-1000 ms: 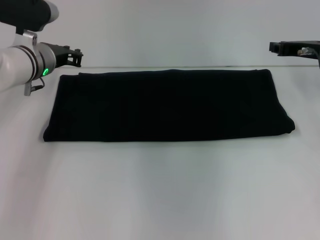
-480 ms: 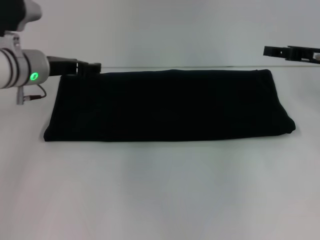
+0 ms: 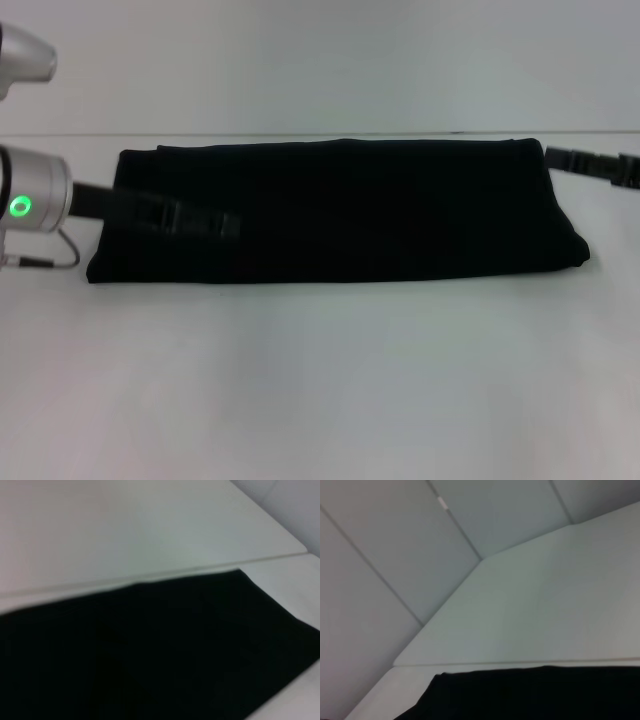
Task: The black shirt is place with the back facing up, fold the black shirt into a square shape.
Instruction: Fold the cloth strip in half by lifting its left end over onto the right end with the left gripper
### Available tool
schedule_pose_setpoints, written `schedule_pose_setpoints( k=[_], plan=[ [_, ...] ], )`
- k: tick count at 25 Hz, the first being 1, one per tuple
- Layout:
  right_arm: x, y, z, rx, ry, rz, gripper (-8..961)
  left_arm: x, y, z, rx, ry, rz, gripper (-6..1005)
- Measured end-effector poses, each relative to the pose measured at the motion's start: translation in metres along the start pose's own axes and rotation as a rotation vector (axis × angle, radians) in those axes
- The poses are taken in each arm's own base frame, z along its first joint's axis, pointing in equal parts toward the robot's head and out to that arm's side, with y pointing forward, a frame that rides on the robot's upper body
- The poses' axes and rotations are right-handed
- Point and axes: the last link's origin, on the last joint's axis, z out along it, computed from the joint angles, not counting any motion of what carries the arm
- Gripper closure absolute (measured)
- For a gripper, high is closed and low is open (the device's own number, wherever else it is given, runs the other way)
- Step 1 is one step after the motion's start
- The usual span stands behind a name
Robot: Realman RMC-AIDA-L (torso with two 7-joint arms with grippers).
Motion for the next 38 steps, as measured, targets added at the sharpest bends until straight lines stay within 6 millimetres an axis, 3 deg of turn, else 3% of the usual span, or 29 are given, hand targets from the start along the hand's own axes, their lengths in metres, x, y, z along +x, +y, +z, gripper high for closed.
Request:
schedule_pose_setpoints(
  k=[3, 8, 14, 27, 38],
  plan=[
    [0.007, 0.002, -0.006, -0.027, 0.014, 0.001, 270, -0.012, -0.001, -0.003, -0.026, -0.033, -0.037, 37],
    [0.01, 0.001, -0.008, -0.023, 0.032, -0.003, 121, -0.029, -0.009, -0.007, -0.026, -0.071, -0.182, 41],
    [0.006, -0.003, -0.006, 0.009, 0.032, -0.016, 38, -0.033, -0.014, -0.011, -0.018, -0.075, -0.349, 45],
    [-0.004, 0.003, 0.017, 0.024, 0.08, -0.132, 53, -0.06, -0.036, -0.008, -0.038, 0.021, -0.925, 55],
    [-0.002, 0.009, 0.038, 0.039, 0.107, -0.202, 53, -0.075, -0.055, -0.01, 0.014, 0.114, -1.118, 64]
  ],
)
